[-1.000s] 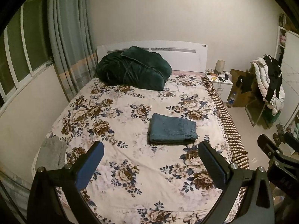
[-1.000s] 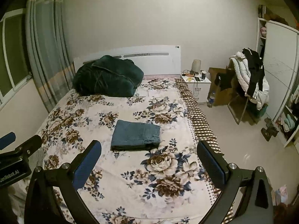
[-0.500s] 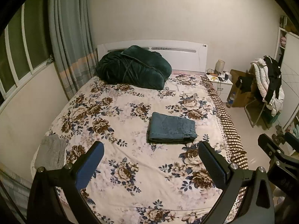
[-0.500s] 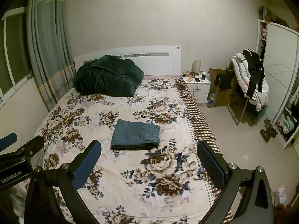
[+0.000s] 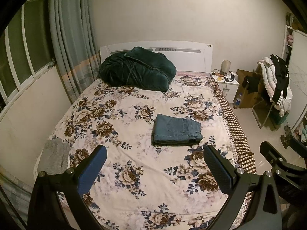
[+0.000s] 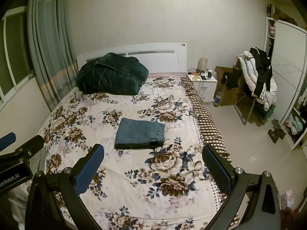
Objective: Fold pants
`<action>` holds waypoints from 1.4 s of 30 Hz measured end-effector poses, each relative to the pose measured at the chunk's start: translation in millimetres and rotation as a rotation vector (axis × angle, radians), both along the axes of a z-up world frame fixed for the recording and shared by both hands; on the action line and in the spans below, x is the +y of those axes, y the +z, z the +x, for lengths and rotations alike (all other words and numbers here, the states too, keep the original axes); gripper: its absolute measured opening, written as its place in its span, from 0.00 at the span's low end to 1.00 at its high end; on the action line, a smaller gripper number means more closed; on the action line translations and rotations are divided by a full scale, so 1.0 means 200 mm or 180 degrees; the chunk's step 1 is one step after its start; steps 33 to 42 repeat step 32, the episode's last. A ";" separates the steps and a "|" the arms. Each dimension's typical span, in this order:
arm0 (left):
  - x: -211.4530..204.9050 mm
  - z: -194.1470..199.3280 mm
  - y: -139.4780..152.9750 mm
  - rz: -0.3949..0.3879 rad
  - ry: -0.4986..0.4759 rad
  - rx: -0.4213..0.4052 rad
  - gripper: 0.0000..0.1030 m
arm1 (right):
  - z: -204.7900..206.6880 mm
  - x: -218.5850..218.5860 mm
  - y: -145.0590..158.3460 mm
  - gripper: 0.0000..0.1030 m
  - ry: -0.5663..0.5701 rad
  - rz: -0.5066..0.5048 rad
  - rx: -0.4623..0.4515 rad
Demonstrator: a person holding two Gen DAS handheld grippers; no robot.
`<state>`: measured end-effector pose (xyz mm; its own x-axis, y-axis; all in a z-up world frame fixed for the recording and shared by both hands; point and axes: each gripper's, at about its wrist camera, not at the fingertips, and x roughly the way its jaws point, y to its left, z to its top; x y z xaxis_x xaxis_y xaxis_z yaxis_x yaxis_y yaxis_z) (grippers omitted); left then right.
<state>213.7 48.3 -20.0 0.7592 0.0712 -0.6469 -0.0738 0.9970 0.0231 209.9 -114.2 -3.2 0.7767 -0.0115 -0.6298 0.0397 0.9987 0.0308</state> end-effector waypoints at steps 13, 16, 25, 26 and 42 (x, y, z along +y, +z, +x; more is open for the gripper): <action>0.02 -0.05 -0.01 -0.0008 -0.0003 0.0070 1.00 | -0.01 -0.03 -0.02 1.00 -0.0015 -0.0011 0.0036; 0.02 -0.05 0.00 -0.0008 -0.0010 0.0067 1.00 | -0.01 -0.03 -0.02 1.00 -0.0012 -0.0013 0.0033; 0.02 -0.05 0.00 -0.0007 -0.0017 0.0072 1.00 | -0.01 -0.04 -0.02 1.00 -0.0011 -0.0014 0.0038; 0.01 -0.05 0.00 -0.0007 -0.0017 0.0070 1.00 | -0.02 -0.04 -0.03 1.00 -0.0008 -0.0011 0.0046; 0.01 -0.05 0.00 0.0013 -0.0027 0.0062 1.00 | -0.02 -0.05 -0.04 1.00 -0.0013 -0.0010 0.0050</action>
